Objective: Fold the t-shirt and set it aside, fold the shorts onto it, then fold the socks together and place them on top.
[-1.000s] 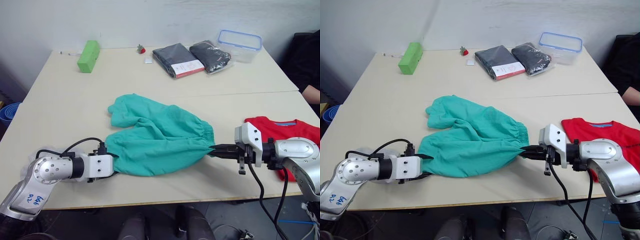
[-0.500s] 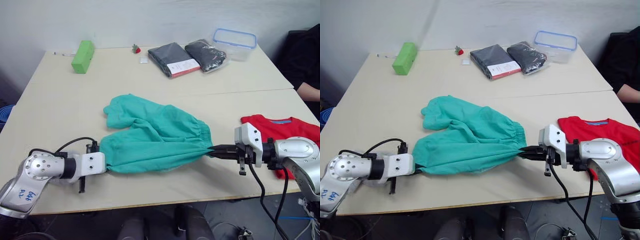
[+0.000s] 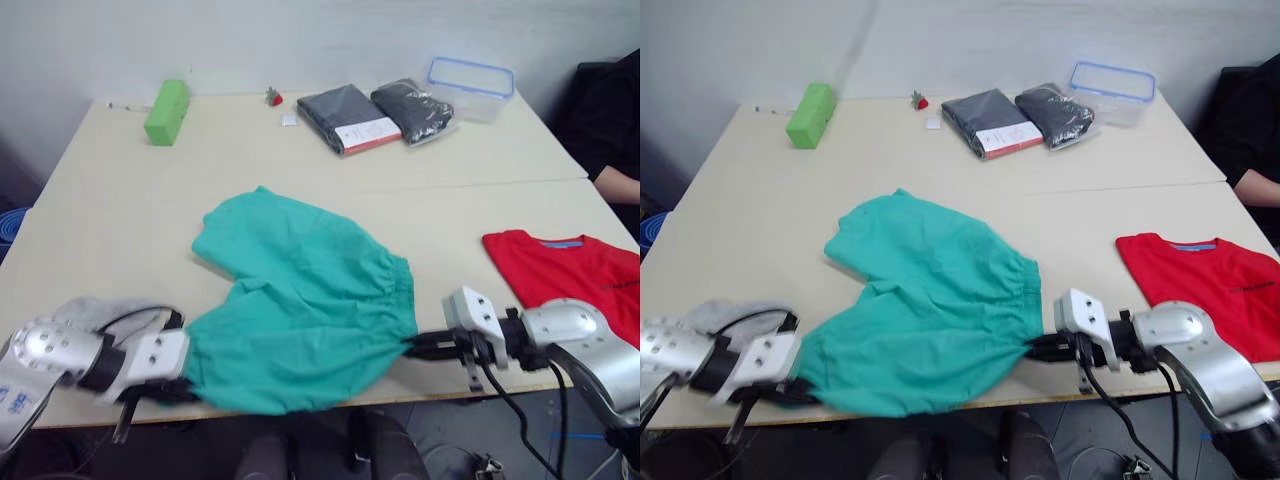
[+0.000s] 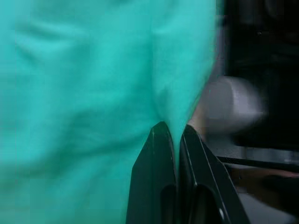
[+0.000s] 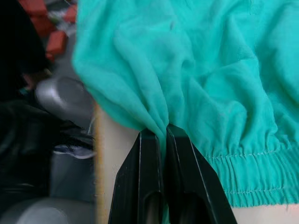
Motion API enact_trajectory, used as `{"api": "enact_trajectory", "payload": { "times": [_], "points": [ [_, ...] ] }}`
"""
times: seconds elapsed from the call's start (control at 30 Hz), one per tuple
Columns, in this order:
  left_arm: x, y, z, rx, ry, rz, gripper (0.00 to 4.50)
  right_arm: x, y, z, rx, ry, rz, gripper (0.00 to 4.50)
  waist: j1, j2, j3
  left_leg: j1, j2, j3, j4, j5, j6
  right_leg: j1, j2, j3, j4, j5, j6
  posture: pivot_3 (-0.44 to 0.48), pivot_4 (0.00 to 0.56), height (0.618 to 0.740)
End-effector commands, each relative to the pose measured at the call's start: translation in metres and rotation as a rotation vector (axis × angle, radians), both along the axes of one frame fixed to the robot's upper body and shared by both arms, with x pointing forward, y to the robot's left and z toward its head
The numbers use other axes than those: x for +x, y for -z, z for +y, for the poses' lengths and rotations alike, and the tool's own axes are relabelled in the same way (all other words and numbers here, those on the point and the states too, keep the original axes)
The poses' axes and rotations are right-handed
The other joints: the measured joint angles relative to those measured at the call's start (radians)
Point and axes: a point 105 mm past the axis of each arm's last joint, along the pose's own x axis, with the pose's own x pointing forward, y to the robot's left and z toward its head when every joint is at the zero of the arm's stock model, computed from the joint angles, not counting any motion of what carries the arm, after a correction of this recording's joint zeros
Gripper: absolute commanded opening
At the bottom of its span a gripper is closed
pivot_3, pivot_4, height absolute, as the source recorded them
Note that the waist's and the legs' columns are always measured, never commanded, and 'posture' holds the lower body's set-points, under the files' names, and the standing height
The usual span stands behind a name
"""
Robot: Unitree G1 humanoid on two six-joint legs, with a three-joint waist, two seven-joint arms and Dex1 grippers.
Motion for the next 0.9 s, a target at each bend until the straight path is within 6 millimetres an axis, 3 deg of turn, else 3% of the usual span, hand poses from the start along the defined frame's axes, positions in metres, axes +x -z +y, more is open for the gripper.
{"api": "enact_trajectory", "payload": {
  "times": [0.03, 0.07, 0.1, 0.13, 0.17, 0.23, 0.27, 0.33, 0.37, 0.43, 0.5, 0.63, 0.67, 0.7, 0.77, 0.83, 0.9],
  "points": [
    [0.119, -0.063, -0.003, 0.022, -0.181, -0.577, 0.05, 0.074, -0.053, -0.008, 0.022, 0.256, -0.395, 0.00, 0.012, -0.004, 0.002, -0.001, -0.001, 0.000, 0.000, 0.002, 0.000, 0.000, 0.001, -0.002, 0.001, 0.002, 0.000, 0.000, 0.150, 0.740],
    [0.153, -0.122, -0.008, -0.036, -0.269, -0.861, 0.05, 0.094, -0.088, -0.013, 0.040, 0.351, -0.598, 0.00, 0.020, -0.008, 0.005, -0.004, -0.001, 0.000, 0.000, 0.005, 0.000, -0.003, 0.002, -0.004, 0.001, 0.005, 0.001, 0.000, 0.150, 0.740],
    [0.168, -0.198, -0.011, -0.126, -0.351, -1.177, 0.05, 0.105, -0.133, -0.022, 0.062, 0.451, -0.860, 0.00, 0.019, -0.013, 0.008, -0.007, -0.002, 0.000, 0.002, 0.008, -0.001, -0.004, 0.002, -0.005, 0.001, 0.008, 0.001, 0.000, 0.150, 0.740],
    [0.162, -0.261, -0.013, -0.210, -0.384, -1.423, 0.05, 0.105, -0.175, -0.030, 0.087, 0.516, -1.083, 0.00, 0.019, -0.020, 0.010, -0.015, -0.001, 0.000, 0.002, 0.013, -0.001, -0.010, 0.001, -0.007, 0.003, 0.012, 0.000, 0.000, 0.150, 0.740],
    [0.147, -0.307, -0.013, -0.269, -0.393, -1.610, 0.05, 0.097, -0.210, -0.037, 0.118, 0.558, -1.260, 0.00, 0.016, -0.024, 0.011, -0.027, -0.002, -0.001, 0.004, 0.016, -0.003, -0.022, -0.002, -0.007, 0.004, 0.015, -0.001, 0.000, 0.150, 0.740],
    [0.111, -0.366, -0.015, -0.333, -0.337, -1.854, 0.05, 0.077, -0.260, -0.049, 0.163, 0.606, -1.507, 0.00, 0.001, -0.025, 0.010, -0.047, -0.006, 0.003, 0.003, 0.016, -0.002, -0.049, -0.005, -0.010, 0.009, 0.015, 0.000, 0.000, 0.150, 0.740],
    [0.093, -0.385, -0.014, -0.352, -0.311, -1.934, 0.05, 0.068, -0.276, -0.055, 0.170, 0.613, -1.591, 0.00, -0.007, -0.023, 0.009, -0.044, -0.014, 0.006, -0.001, 0.016, -0.002, -0.055, -0.010, -0.018, 0.015, 0.015, 0.000, 0.000, 0.150, 0.740],
    [0.060, -0.409, -0.010, -0.375, -0.260, -2.052, 0.05, 0.055, -0.290, -0.059, 0.151, 0.578, -1.680, 0.00, -0.015, -0.017, 0.006, -0.033, -0.017, 0.005, -0.004, 0.016, -0.003, -0.050, -0.017, -0.039, 0.017, 0.015, 0.000, 0.000, 0.150, 0.740],
    [0.051, -0.412, -0.007, -0.376, -0.243, -2.049, 0.05, 0.055, -0.283, -0.057, 0.132, 0.529, -1.646, 0.00, -0.017, -0.016, 0.005, -0.024, -0.018, 0.005, -0.008, 0.015, -0.002, -0.042, -0.021, -0.053, 0.015, 0.015, -0.001, 0.000, 0.150, 0.740],
    [0.046, -0.400, -0.003, -0.353, -0.209, -1.959, 0.05, 0.058, -0.261, -0.053, 0.114, 0.443, -1.521, 0.00, -0.035, -0.014, 0.004, -0.003, -0.017, 0.004, -0.021, 0.008, 0.011, -0.021, -0.020, -0.068, 0.007, 0.014, -0.001, 0.000, 0.150, 0.740],
    [0.052, -0.375, 0.002, -0.321, -0.200, -1.807, 0.05, 0.062, -0.228, -0.048, 0.098, 0.371, -1.346, 0.00, -0.043, -0.014, 0.004, 0.006, -0.012, 0.002, -0.021, 0.002, 0.014, -0.016, -0.020, -0.076, 0.004, 0.013, -0.001, 0.000, 0.150, 0.740],
    [0.062, -0.286, 0.010, -0.239, -0.198, -1.382, 0.05, 0.058, -0.150, -0.043, 0.002, 0.219, -1.010, 0.00, -0.041, -0.010, 0.009, -0.005, -0.012, 0.000, -0.015, -0.010, 0.014, -0.021, -0.020, -0.075, -0.008, 0.013, 0.000, 0.000, 0.150, 0.740],
    [0.061, -0.242, 0.013, -0.198, -0.199, -1.169, 0.05, 0.057, -0.121, -0.045, -0.049, 0.202, -0.897, 0.00, -0.042, -0.009, 0.010, -0.008, -0.013, 0.001, -0.011, -0.011, 0.015, -0.021, -0.021, -0.074, -0.010, 0.013, 0.000, 0.000, 0.150, 0.740],
    [0.051, -0.204, 0.011, -0.162, -0.165, -0.993, 0.05, 0.051, -0.098, -0.044, -0.077, 0.160, -0.811, 0.00, -0.040, -0.007, 0.012, -0.009, -0.013, 0.001, -0.007, -0.011, 0.016, -0.019, -0.021, -0.073, -0.012, 0.013, 0.001, 0.000, 0.150, 0.740],
    [0.029, -0.153, 0.009, -0.114, -0.126, -0.745, 0.05, 0.038, -0.065, -0.042, -0.113, 0.103, -0.679, 0.00, -0.034, -0.006, 0.015, -0.009, -0.012, 0.001, 0.001, -0.013, 0.017, -0.016, -0.021, -0.065, -0.011, 0.014, 0.002, 0.000, 0.150, 0.740],
    [0.009, -0.114, 0.012, -0.070, -0.155, -0.536, 0.05, 0.020, -0.043, -0.037, -0.135, 0.024, -0.589, 0.00, -0.027, -0.004, 0.020, -0.005, -0.009, -0.001, 0.009, -0.012, 0.017, -0.006, -0.020, -0.062, -0.012, 0.019, -0.002, 0.000, 0.150, 0.740],
    [-0.007, -0.090, 0.011, -0.032, -0.142, -0.414, 0.05, 0.009, -0.031, -0.037, -0.140, -0.011, -0.508, 0.00, -0.006, 0.000, 0.023, -0.001, -0.008, -0.004, 0.019, -0.014, 0.015, 0.001, -0.019, -0.063, -0.015, 0.019, -0.004, 0.000, 0.150, 0.740]
  ]
}}
